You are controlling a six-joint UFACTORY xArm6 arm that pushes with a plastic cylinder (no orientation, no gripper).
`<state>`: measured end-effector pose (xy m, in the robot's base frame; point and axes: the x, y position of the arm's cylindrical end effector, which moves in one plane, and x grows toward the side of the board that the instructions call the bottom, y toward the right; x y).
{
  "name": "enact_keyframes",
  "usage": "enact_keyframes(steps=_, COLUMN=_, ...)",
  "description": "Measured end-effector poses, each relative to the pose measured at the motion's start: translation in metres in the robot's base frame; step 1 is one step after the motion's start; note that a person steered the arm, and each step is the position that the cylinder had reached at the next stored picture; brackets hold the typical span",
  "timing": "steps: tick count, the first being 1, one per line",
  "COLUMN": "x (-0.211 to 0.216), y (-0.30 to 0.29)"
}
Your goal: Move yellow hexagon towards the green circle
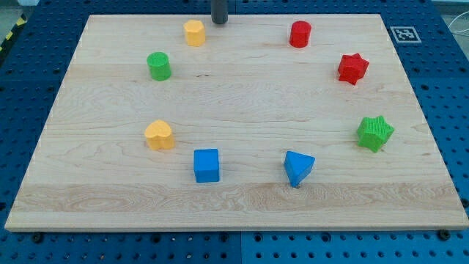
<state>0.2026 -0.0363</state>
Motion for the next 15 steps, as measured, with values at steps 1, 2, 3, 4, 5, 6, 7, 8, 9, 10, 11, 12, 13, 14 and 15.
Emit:
enact_keyframes(steps=1, x=0.0, y=-0.007)
enact_keyframes(steps=2, x=0.0, y=-0.01)
enact_keyframes(steps=3, x=0.0, y=-0.015)
enact_keyframes(steps=4, x=0.0, y=-0.016)
enact_keyframes(steps=5, x=0.0, y=-0.019)
enact_keyframes(steps=6, x=0.0, y=-0.019)
enact_keyframes(steps=7, x=0.0, y=-0.02)
enact_keyframes(steps=8, x=0.0, y=-0.028)
enact_keyframes(steps=9, x=0.0, y=-0.039)
enact_keyframes(steps=10, x=0.0, y=-0.046)
enact_keyframes(steps=11, x=0.0, y=-0.045)
enact_keyframes(steps=12, x=0.003, y=-0.043)
enact_keyframes(steps=13, x=0.004, y=-0.035)
enact_keyframes(steps=14, x=0.004, y=-0.035)
enact_keyframes(steps=15, x=0.006, y=-0.034)
